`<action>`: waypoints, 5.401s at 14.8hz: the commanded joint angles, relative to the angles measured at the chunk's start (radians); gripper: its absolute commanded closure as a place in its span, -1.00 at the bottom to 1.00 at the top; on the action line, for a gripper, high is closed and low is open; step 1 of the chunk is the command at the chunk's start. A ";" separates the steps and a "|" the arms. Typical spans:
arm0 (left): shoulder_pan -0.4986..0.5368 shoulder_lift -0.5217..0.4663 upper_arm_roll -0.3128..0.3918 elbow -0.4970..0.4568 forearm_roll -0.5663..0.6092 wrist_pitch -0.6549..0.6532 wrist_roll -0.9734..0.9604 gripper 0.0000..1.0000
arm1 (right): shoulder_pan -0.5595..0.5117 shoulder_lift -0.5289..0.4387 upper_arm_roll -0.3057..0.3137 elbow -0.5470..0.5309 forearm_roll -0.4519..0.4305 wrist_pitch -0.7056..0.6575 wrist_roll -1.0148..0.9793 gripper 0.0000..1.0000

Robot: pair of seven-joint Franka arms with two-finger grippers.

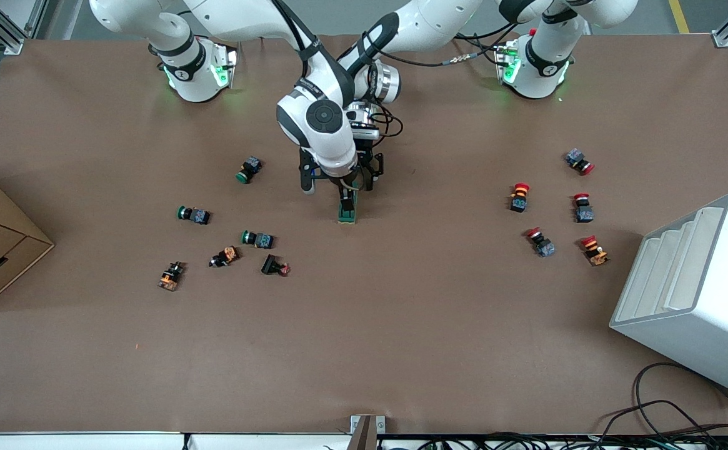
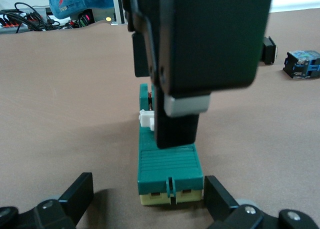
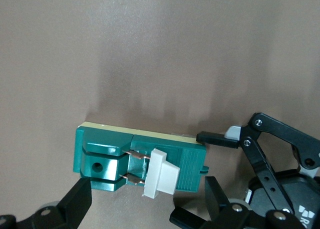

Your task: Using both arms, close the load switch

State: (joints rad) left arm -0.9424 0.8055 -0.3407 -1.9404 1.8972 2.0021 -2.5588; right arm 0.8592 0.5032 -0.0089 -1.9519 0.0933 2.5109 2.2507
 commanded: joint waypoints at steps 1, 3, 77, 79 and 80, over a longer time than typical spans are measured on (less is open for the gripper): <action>-0.003 0.026 0.003 0.023 0.013 -0.014 -0.004 -0.99 | 0.014 0.011 -0.011 -0.009 -0.004 0.029 0.020 -1.00; -0.003 0.026 0.003 0.023 0.013 -0.014 -0.004 -0.99 | 0.014 0.014 -0.013 -0.009 -0.012 0.031 0.018 -1.00; 0.019 0.018 0.000 0.069 -0.015 -0.011 0.000 -0.99 | -0.799 -0.288 -0.057 0.445 -0.058 -0.989 -2.070 -1.00; 0.019 0.020 0.000 0.086 -0.033 -0.008 0.002 -0.99 | -0.856 -0.288 -0.057 0.497 -0.064 -1.041 -2.187 -1.00; 0.019 0.020 0.000 0.092 -0.040 -0.005 0.002 -0.99 | -0.879 -0.288 -0.057 0.522 -0.063 -1.046 -2.204 -1.00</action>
State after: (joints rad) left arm -0.9263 0.8104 -0.3369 -1.8820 1.8787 1.9982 -2.5590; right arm 0.0200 0.2127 -0.0875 -1.4819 0.0327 1.4981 0.1055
